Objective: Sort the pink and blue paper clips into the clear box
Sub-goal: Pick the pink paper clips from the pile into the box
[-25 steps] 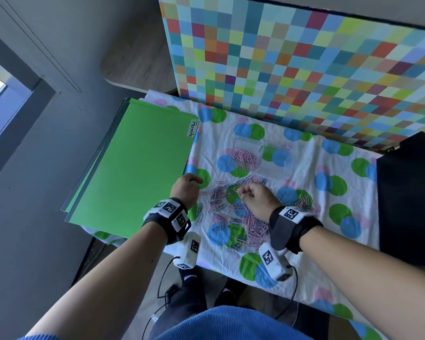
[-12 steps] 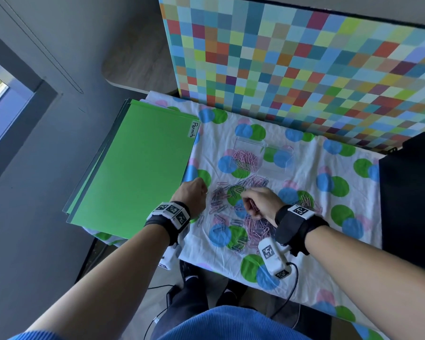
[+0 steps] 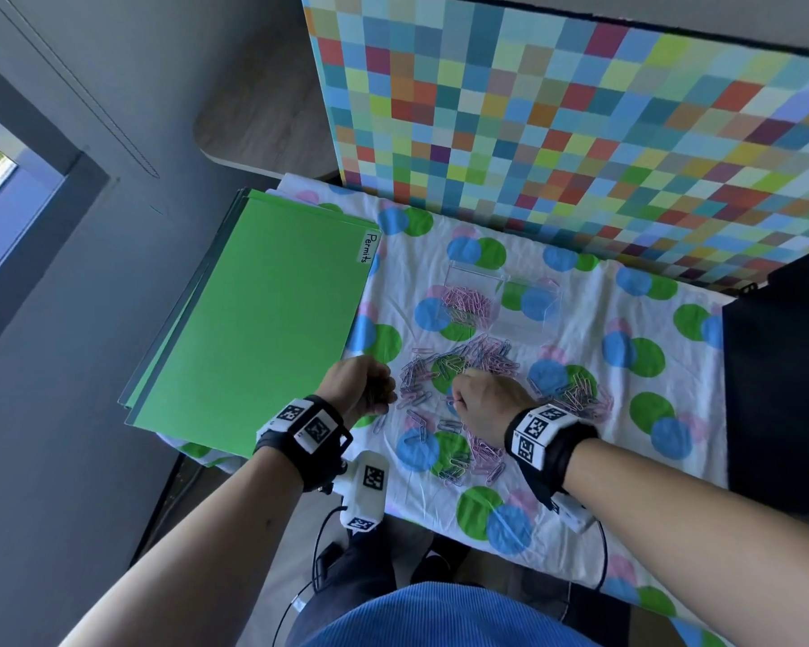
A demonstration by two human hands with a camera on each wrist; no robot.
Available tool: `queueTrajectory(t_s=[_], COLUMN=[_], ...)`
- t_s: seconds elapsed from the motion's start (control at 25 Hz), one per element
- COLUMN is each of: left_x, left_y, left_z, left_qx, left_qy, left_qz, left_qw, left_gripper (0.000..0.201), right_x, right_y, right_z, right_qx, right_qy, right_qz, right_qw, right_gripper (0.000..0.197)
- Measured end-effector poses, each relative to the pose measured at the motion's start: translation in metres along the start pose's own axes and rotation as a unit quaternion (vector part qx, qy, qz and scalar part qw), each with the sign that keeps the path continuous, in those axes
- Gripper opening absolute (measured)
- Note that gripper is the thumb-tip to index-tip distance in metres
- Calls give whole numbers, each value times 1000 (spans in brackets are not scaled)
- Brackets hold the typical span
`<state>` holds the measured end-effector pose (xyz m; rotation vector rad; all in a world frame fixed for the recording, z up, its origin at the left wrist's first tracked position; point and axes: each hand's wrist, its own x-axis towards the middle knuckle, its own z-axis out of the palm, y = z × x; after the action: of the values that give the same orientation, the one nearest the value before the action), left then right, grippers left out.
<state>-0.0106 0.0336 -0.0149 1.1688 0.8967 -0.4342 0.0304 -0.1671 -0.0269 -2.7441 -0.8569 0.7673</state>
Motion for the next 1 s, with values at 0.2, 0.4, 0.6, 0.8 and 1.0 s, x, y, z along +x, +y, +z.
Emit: queueTrajectory(t_s=[0.2, 0.4, 0.6, 0.8, 1.0], left_x=[3, 1, 3, 0, 1], left_y=[-10, -30, -34, -35, -28], left_z=[6, 10, 8, 5, 8], left_qx=[377, 599, 612, 560, 409], left_qy=[9, 55, 68, 63, 67], left_qz=[123, 265, 273, 297, 232], left_qw=[918, 754, 739, 771, 880], left_gripper=[20, 16, 11, 11, 9], right_x=[1, 2, 6, 5, 11], right_y=[-1, -1, 0, -2, -4], right_z=[-3, -2, 0, -3, 0], right_qx=[-2, 19, 18, 29, -23], right_qy=[-21, -13, -9, -5, -4], right_qz=[-17, -34, -10, -8, -12], right_qw=[1000, 999, 1000, 1000, 1000], right_gripper=[10, 8, 6, 13, 7])
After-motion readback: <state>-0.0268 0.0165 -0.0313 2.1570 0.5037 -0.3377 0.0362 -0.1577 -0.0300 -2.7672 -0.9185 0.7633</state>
